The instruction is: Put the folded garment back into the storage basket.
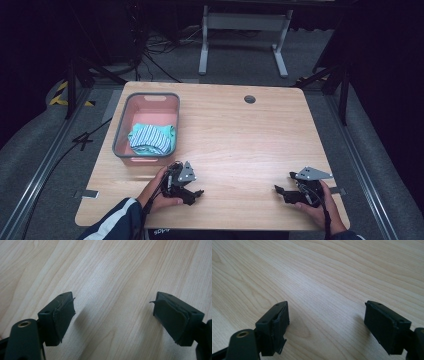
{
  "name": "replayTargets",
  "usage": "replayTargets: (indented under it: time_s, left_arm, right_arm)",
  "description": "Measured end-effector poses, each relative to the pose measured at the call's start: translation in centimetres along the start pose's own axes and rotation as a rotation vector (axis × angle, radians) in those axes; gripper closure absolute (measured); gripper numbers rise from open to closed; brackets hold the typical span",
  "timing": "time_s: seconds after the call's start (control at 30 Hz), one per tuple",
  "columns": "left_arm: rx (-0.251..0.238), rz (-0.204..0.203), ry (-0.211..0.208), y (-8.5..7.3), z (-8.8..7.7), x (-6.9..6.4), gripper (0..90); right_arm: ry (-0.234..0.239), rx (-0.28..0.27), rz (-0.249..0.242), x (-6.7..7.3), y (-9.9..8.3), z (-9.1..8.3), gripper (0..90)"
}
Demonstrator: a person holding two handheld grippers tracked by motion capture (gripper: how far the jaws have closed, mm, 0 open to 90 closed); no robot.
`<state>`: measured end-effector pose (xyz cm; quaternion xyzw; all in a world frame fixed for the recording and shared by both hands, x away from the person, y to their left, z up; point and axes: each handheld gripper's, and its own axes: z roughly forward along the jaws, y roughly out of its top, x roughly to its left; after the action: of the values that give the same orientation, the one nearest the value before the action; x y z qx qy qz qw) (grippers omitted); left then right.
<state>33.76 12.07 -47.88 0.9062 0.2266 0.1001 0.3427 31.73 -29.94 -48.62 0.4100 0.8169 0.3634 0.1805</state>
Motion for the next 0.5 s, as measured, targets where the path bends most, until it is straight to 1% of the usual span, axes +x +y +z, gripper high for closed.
replayTargets:
  time_s: [0.03,0.07,0.3,0.5]
  left_arm:
    - [-0.007,-0.018,-0.011,-0.14,0.09,0.12,16.2]
    - [-0.026,-0.035,-0.021,-0.36,0.25,0.28,15.1]
    - [-0.027,-0.033,-0.017,-0.36,0.25,0.29,14.0]
    - [-0.027,-0.036,-0.019,-0.38,0.25,0.28,14.0]
  right_arm:
    - [0.002,0.001,-0.002,0.0,-0.02,-0.03,20.9]
    - [0.002,0.001,-0.002,0.0,-0.03,-0.02,20.7]
    - [0.016,0.002,-0.01,-0.23,0.05,0.09,19.7]
    - [0.018,0.003,-0.012,-0.28,0.06,0.1,19.4]
